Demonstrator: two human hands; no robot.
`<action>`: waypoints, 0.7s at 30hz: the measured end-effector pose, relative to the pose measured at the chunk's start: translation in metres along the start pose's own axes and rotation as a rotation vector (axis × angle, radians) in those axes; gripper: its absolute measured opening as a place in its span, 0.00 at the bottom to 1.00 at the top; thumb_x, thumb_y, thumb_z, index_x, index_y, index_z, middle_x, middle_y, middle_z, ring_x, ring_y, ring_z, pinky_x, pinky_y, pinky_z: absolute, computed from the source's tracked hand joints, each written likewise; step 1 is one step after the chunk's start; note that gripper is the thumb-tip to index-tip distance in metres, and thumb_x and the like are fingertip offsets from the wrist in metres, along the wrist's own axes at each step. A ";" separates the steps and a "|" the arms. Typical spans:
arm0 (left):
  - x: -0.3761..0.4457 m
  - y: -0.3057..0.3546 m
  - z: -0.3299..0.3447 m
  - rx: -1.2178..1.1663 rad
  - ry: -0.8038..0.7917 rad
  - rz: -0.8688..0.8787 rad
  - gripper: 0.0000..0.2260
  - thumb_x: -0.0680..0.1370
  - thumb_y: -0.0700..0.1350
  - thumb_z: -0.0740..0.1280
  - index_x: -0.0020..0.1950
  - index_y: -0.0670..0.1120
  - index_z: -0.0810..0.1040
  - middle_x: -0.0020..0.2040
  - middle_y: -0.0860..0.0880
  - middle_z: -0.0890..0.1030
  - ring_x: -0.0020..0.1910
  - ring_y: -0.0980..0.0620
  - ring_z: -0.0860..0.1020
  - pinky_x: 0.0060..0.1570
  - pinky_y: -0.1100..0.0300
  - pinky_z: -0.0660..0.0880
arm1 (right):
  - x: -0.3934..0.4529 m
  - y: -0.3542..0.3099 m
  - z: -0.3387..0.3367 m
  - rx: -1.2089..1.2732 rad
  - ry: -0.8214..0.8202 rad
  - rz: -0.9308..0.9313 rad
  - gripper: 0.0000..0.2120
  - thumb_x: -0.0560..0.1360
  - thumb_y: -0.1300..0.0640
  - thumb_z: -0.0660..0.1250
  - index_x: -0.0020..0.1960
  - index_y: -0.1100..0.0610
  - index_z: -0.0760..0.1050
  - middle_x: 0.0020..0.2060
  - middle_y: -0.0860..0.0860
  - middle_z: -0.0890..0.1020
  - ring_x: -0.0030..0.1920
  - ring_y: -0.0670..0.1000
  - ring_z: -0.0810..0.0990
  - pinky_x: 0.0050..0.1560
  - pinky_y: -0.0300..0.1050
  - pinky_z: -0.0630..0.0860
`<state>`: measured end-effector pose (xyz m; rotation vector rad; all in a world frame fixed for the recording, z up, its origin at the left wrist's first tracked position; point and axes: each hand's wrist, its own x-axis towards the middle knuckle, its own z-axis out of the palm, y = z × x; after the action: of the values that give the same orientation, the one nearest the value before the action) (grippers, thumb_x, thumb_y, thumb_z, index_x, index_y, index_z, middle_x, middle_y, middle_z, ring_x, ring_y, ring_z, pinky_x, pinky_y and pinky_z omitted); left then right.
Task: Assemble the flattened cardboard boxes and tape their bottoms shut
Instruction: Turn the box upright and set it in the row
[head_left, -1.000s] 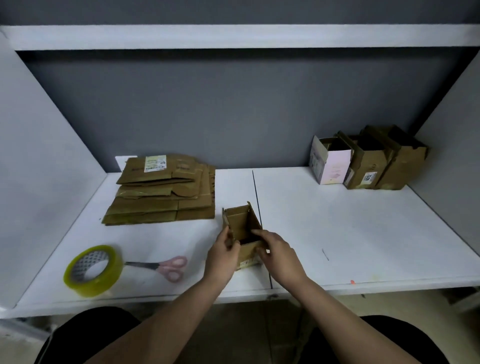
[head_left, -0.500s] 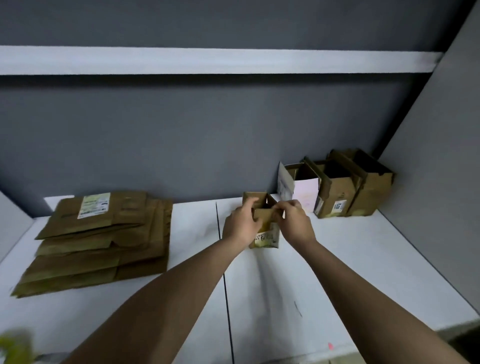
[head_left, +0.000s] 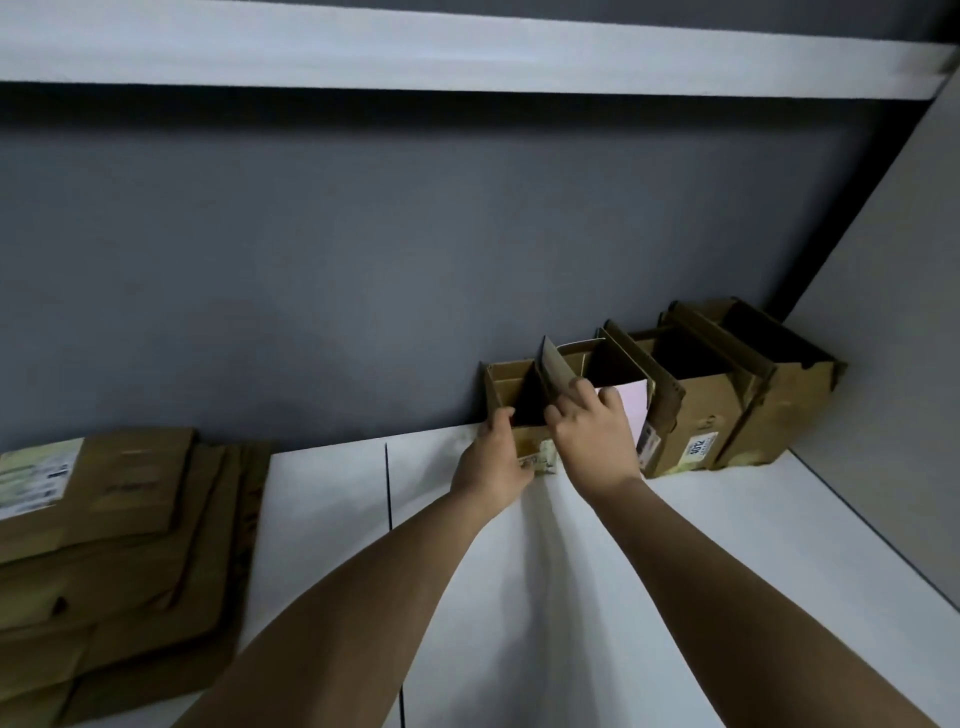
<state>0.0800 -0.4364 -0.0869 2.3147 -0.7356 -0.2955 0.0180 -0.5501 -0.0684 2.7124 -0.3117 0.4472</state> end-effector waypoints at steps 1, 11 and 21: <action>0.005 -0.002 0.003 0.000 -0.010 0.007 0.33 0.75 0.44 0.70 0.75 0.46 0.56 0.72 0.44 0.66 0.66 0.44 0.71 0.60 0.54 0.71 | 0.005 0.002 0.000 -0.048 -0.031 -0.024 0.14 0.58 0.59 0.80 0.42 0.58 0.82 0.38 0.53 0.83 0.50 0.57 0.78 0.44 0.51 0.74; 0.027 -0.009 0.007 -0.246 -0.204 0.018 0.46 0.74 0.47 0.72 0.78 0.52 0.41 0.78 0.48 0.50 0.75 0.49 0.58 0.72 0.52 0.62 | 0.024 0.011 0.000 -0.225 -0.184 -0.102 0.20 0.77 0.55 0.64 0.67 0.58 0.69 0.62 0.55 0.76 0.68 0.59 0.64 0.62 0.53 0.63; -0.052 -0.011 -0.107 0.390 0.153 -0.033 0.17 0.79 0.48 0.61 0.66 0.46 0.67 0.64 0.44 0.73 0.61 0.43 0.74 0.55 0.52 0.72 | -0.002 -0.010 -0.090 -0.074 -0.216 -0.006 0.16 0.79 0.60 0.57 0.66 0.57 0.70 0.62 0.57 0.74 0.61 0.58 0.72 0.58 0.51 0.67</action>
<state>0.0845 -0.3422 -0.0145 2.6816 -0.7294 0.0159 -0.0046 -0.5048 0.0069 2.6906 -0.3703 0.1375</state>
